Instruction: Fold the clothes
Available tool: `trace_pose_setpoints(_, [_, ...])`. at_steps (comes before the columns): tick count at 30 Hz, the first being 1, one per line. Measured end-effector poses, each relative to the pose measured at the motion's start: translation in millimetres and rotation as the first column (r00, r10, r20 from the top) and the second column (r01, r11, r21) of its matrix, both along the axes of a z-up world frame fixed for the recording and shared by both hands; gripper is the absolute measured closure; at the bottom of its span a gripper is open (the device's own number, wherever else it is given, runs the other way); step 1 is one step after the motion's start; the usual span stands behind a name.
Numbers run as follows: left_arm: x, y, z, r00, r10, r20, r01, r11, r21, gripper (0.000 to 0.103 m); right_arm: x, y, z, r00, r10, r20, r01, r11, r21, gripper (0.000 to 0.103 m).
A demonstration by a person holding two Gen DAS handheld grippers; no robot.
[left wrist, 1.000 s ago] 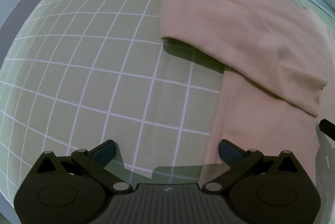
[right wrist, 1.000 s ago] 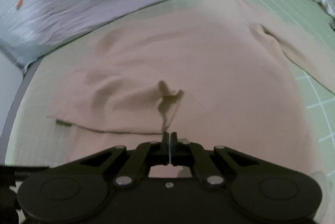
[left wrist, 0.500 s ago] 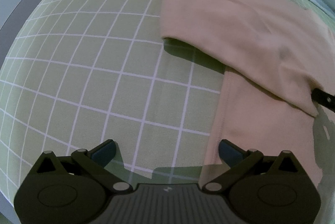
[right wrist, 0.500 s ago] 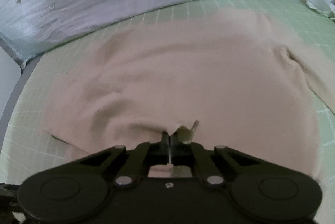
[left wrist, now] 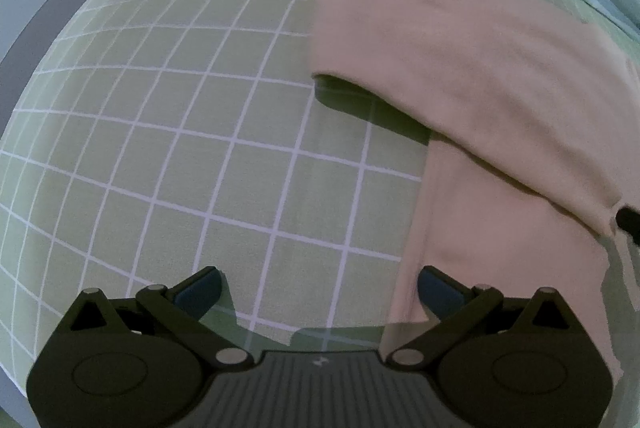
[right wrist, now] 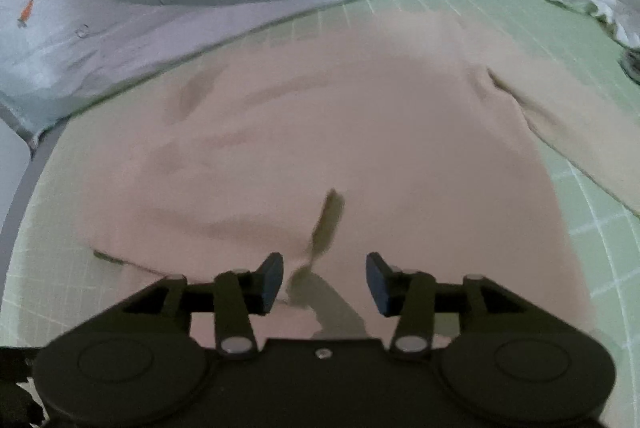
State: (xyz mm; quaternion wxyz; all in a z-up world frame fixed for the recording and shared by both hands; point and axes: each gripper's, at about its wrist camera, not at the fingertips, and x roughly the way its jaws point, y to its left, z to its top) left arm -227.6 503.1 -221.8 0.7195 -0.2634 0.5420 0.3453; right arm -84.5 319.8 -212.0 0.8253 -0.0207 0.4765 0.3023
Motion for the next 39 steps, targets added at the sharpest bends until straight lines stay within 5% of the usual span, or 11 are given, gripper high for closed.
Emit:
trace_pose_setpoints(4, [-1,1,0,1.0,0.003,-0.002,-0.003,1.0,-0.002,0.0,7,10,-5,1.0,0.016,0.001,-0.016,1.0,0.024,0.042])
trace_pose_setpoints(10, [-3,3,1,1.0,0.004,-0.005,-0.004,1.0,-0.005,0.0,13,32,-13,0.999,0.039,0.017,-0.039,0.999,0.009,0.036])
trace_pose_setpoints(12, [-3,4,1,1.0,0.005,-0.014,-0.006,1.0,-0.013,0.0,10,38,-12,0.997,0.068,0.036,-0.068,0.998,-0.007,0.049])
trace_pose_setpoints(14, [-1,6,2,1.0,0.012,-0.028,-0.012,1.0,-0.025,0.0,9,39,-11,0.994,0.086,0.065,-0.083,0.995,-0.048,0.084])
trace_pose_setpoints(16, [1,7,4,0.999,0.022,-0.043,-0.023,0.999,-0.037,0.0,12,28,-7,0.994,0.075,0.078,-0.074,0.997,-0.02,0.1])
trace_pose_setpoints(18, [1,5,10,0.997,0.061,-0.048,-0.062,0.998,-0.023,0.0,19,11,1,0.995,0.073,0.066,-0.078,0.995,0.062,0.101])
trace_pose_setpoints(25, [24,-24,36,0.983,0.182,0.025,-0.183,0.981,0.056,0.0,51,-41,36,0.972,0.124,0.201,-0.15,0.981,0.121,0.101])
trace_pose_setpoints(29, [61,-83,56,0.977,0.204,0.066,-0.209,0.974,0.09,0.0,85,-73,47,0.958,0.133,0.256,-0.174,0.974,0.147,0.101])
trace_pose_setpoints(34, [87,-137,62,0.975,0.199,0.096,-0.207,0.975,0.079,0.0,134,-127,53,0.955,0.044,0.292,-0.096,0.981,0.167,0.1])
trace_pose_setpoints(39, [99,-156,65,0.984,0.168,0.066,-0.175,0.979,0.108,0.0,194,-192,47,0.943,-0.204,0.264,0.161,0.971,0.176,0.1])
